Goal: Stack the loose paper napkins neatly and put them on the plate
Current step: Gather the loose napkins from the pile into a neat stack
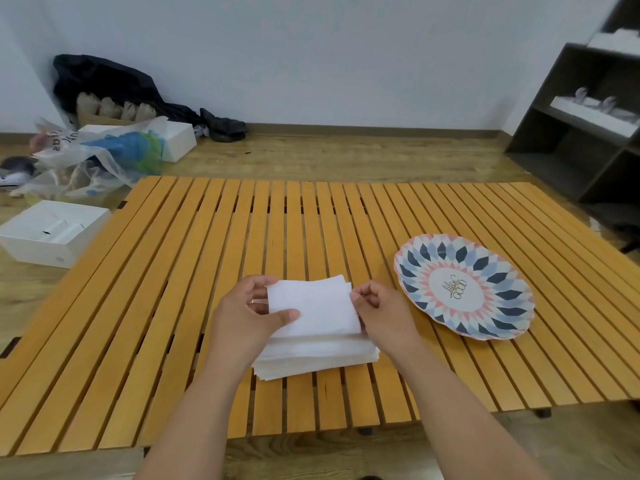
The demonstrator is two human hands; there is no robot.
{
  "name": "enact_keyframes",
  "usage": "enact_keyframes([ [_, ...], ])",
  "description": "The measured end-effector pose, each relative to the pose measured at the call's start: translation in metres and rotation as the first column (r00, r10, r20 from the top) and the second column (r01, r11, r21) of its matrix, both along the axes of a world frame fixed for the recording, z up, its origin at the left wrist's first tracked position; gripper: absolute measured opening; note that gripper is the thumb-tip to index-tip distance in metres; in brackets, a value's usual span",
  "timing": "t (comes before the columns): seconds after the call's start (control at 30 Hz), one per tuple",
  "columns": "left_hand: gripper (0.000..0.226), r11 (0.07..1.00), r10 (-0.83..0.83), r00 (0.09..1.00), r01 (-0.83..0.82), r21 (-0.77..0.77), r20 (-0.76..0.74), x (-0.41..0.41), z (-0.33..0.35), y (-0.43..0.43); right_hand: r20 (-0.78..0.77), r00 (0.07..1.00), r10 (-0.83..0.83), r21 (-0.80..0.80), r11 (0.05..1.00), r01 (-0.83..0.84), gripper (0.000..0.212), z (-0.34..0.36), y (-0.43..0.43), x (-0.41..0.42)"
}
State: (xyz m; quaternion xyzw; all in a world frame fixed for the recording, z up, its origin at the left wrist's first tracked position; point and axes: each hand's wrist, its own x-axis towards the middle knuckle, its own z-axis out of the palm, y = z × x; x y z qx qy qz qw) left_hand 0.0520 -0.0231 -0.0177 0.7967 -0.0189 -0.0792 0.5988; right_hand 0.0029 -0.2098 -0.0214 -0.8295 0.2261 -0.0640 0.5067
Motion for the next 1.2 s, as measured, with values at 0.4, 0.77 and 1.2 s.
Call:
enact_keyframes([
  [0.4, 0.038, 0.889, -0.074, 0.955, -0.068, 0.452, 0.287, -0.003, -0.012, 0.000, 0.043, 0.998, 0.052, -0.437, 0.899, -0.028, 0.031, -0.001, 0.011, -0.003],
  [0.77, 0.071, 0.940, 0.097, 0.885, 0.068, 0.333, -0.456, 0.005, -0.007, 0.016, -0.415, 0.908, -0.061, 0.157, 0.978, 0.138, 0.085, -0.005, -0.003, 0.002],
  [1.2, 0.047, 0.988, -0.014, 0.872, 0.087, 0.127, -0.489, 0.003, -0.010, 0.013, -0.414, 0.910, 0.015, 0.378, 0.913, 0.157, 0.048, -0.017, -0.010, 0.000],
])
